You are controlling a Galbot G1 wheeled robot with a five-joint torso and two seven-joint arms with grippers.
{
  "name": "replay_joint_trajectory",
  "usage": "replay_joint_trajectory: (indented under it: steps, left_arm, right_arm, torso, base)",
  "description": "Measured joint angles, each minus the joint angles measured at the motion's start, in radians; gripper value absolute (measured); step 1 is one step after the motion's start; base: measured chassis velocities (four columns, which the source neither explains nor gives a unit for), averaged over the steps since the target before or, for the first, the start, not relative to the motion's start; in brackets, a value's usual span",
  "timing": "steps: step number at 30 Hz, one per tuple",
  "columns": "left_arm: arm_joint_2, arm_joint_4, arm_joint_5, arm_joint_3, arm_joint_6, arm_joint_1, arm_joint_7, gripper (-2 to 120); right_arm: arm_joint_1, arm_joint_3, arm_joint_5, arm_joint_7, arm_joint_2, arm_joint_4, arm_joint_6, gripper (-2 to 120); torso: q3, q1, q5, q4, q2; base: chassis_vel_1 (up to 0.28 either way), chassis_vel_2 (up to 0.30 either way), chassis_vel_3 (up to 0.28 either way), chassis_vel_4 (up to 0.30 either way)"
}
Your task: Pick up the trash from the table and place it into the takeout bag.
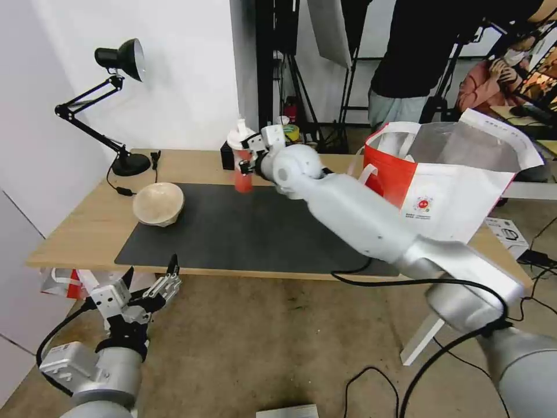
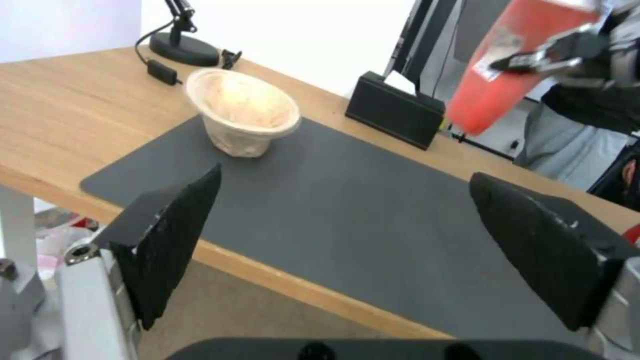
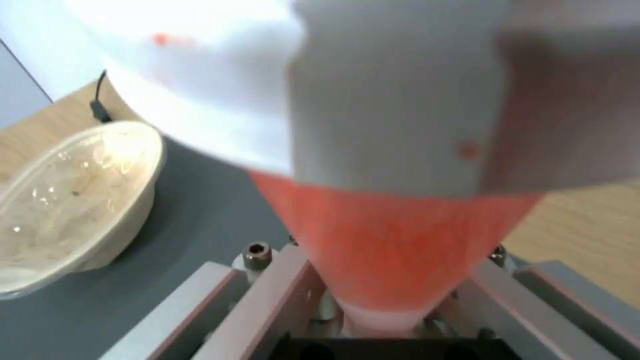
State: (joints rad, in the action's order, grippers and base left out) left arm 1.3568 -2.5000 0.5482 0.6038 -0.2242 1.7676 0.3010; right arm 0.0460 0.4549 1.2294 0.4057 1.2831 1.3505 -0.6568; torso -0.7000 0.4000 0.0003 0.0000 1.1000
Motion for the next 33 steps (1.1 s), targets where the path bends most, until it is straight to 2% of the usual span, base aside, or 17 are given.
replay_joint_trajectory:
  steps: [8,15,22,23,27,29,33]
  left_arm:
    - [-0.012,0.0,0.0,0.001,-0.001,-0.001,0.0,100]
    - [-0.01,0.0,-0.012,-0.005,0.001,0.001,0.0,100]
    - [-0.024,0.0,-0.016,-0.003,0.002,-0.003,0.005,100]
    - [-0.024,0.0,-0.016,-0.003,0.002,-0.003,0.005,100]
    - [-0.026,0.0,-0.015,-0.01,0.0,-0.007,0.004,100]
    - [-0.026,0.0,-0.015,-0.011,0.0,-0.007,0.004,100]
    - [-0.033,0.0,-0.019,-0.012,0.0,-0.005,0.004,100]
  right_arm:
    - [0.063,-0.042,0.113,0.072,-0.132,0.143,-0.029,3]
    - [0.093,-0.084,0.181,0.096,-0.218,0.218,-0.04,3]
    - [0.066,-0.17,0.231,0.098,-0.37,0.338,-0.032,3]
    - [0.066,-0.17,0.231,0.098,-0.37,0.338,-0.032,3]
    - [0.051,-0.219,0.243,0.09,-0.462,0.375,-0.026,3]
    - [0.048,-0.231,0.244,0.088,-0.477,0.377,-0.026,3]
    - [0.014,-0.29,0.264,0.068,-0.555,0.374,-0.027,3]
  torso:
    - [0.0,0.0,-0.0001,-0.0001,0.0]
    - [0.0,0.0,-0.0002,0.0001,0.0]
    - [0.0,0.0,0.0001,-0.0001,0.0]
    - [0.0,0.0,0.0001,-0.0001,0.0]
    - [0.0,0.0,0.0,-0.0001,0.0]
    - [0.0,0.0,0.0,-0.0001,0.0]
    - [0.0,0.0,-0.0001,-0.0002,0.0]
  base:
    - [0.0,0.0,0.0,0.0]
    - [0.0,0.0,0.0,0.0]
    - [0.0,0.0,0.0,0.0]
    - [0.0,0.0,0.0,0.0]
    - [0.0,0.0,0.0,0.0]
    - [0.0,0.0,0.0,0.0]
    - [0.0,0.0,0.0,0.0]
